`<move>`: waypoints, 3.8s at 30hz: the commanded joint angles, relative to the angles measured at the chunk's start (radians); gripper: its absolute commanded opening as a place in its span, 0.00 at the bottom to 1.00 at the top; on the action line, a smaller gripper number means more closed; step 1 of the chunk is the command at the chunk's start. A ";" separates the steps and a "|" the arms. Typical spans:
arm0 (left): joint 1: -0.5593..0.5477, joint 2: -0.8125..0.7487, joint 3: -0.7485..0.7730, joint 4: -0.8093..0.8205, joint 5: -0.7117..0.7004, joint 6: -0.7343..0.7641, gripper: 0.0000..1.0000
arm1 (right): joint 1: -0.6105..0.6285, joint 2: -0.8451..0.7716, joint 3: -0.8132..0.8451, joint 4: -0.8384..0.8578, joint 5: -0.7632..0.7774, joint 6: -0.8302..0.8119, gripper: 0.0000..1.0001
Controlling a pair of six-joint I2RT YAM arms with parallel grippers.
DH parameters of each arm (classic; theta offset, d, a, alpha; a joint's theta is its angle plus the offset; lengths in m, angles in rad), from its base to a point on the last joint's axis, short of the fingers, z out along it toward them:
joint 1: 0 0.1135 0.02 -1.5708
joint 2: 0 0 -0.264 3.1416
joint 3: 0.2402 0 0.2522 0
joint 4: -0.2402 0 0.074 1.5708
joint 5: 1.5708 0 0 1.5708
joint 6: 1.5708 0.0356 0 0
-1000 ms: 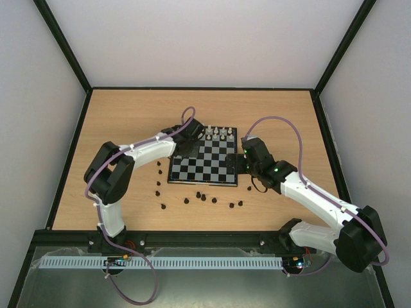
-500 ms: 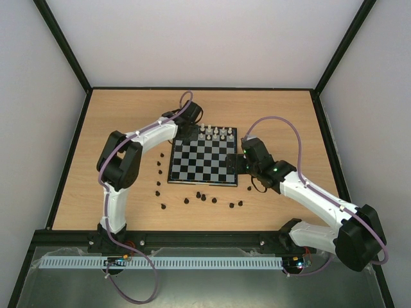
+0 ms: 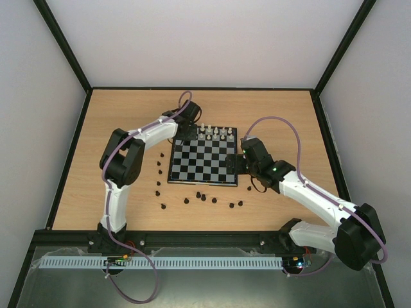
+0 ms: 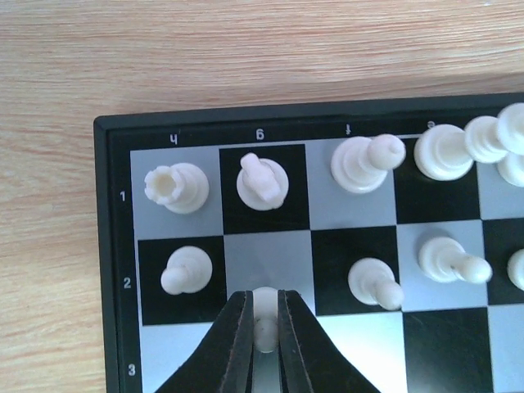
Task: Set up the chess pieces on the board
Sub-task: Place the chess piece on the chessboard, then pick up the chess piece at the center of the board.
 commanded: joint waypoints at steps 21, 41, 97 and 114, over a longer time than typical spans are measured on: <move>0.012 0.070 0.060 0.002 0.025 0.019 0.20 | -0.003 0.030 -0.004 0.020 -0.011 0.002 0.99; -0.063 -0.363 -0.149 0.042 0.007 0.012 0.58 | -0.003 0.023 -0.010 0.020 -0.036 0.008 0.99; -0.276 -0.935 -0.749 0.188 -0.019 -0.222 0.99 | -0.003 0.158 0.017 0.157 -0.315 -0.041 0.99; -0.138 -0.669 -0.314 -0.169 -0.007 -0.156 0.99 | -0.003 0.188 0.348 -0.411 -0.050 0.258 0.99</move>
